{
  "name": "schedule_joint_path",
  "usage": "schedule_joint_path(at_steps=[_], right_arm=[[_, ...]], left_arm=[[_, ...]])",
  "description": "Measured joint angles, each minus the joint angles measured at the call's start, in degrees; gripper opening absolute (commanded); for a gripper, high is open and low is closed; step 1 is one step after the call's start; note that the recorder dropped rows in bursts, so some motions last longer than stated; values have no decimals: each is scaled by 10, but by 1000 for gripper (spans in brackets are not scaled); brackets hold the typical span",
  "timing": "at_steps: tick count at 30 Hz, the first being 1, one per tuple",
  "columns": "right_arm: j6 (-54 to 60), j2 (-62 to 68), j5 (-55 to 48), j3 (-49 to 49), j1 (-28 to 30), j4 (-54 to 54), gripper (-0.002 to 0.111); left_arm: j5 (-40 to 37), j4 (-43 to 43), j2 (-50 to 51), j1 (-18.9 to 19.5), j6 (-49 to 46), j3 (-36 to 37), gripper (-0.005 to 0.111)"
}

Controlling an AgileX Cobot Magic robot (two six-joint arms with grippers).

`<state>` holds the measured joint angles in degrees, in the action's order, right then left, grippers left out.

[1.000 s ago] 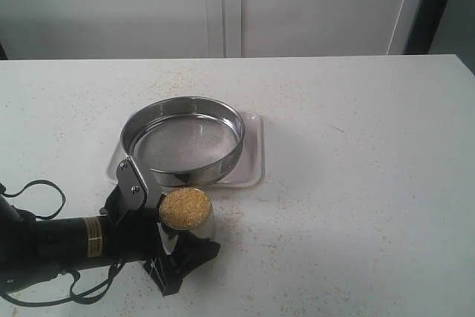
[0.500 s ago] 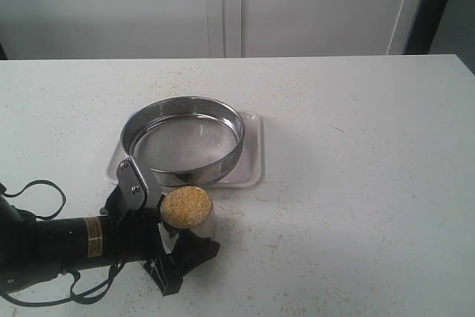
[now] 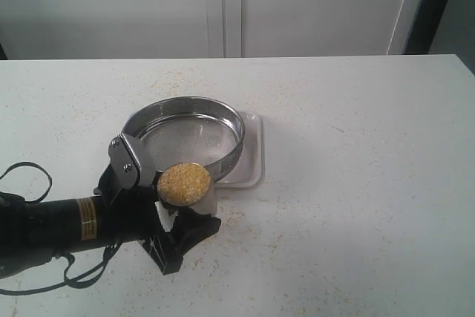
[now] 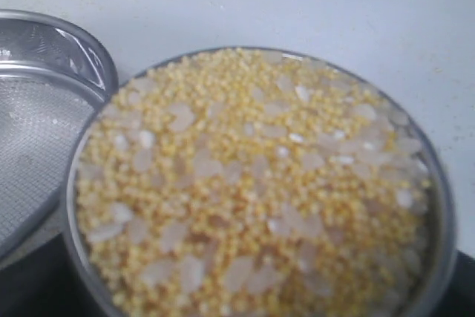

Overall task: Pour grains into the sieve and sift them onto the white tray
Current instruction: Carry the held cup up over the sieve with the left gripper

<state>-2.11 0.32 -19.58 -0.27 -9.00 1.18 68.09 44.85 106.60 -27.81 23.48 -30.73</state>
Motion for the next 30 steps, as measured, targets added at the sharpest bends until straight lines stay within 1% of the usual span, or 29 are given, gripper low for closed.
schedule_joint_path(at_steps=[7,13,17,21,23,28,30], right_arm=[[0,0,0,0,0,0,0],[0,0,0,0,0,0,0],[0,0,0,0,0,0,0],[0,0,0,0,0,0,0],[0,0,0,0,0,0,0],[0,0,0,0,0,0,0],[0,0,0,0,0,0,0]], left_arm=[[-5,-28,-35,0,39,-2,0],[-34,-30,-68,0,64,-29,0],[-109,-28,-90,0,100,-75,0],[-170,-1,-91,0,143,-128,0],[-218,11,-91,-1,165,-162,0],[-297,31,-91,-1,193,-220,0],[-346,54,-91,-1,209,-241,0]])
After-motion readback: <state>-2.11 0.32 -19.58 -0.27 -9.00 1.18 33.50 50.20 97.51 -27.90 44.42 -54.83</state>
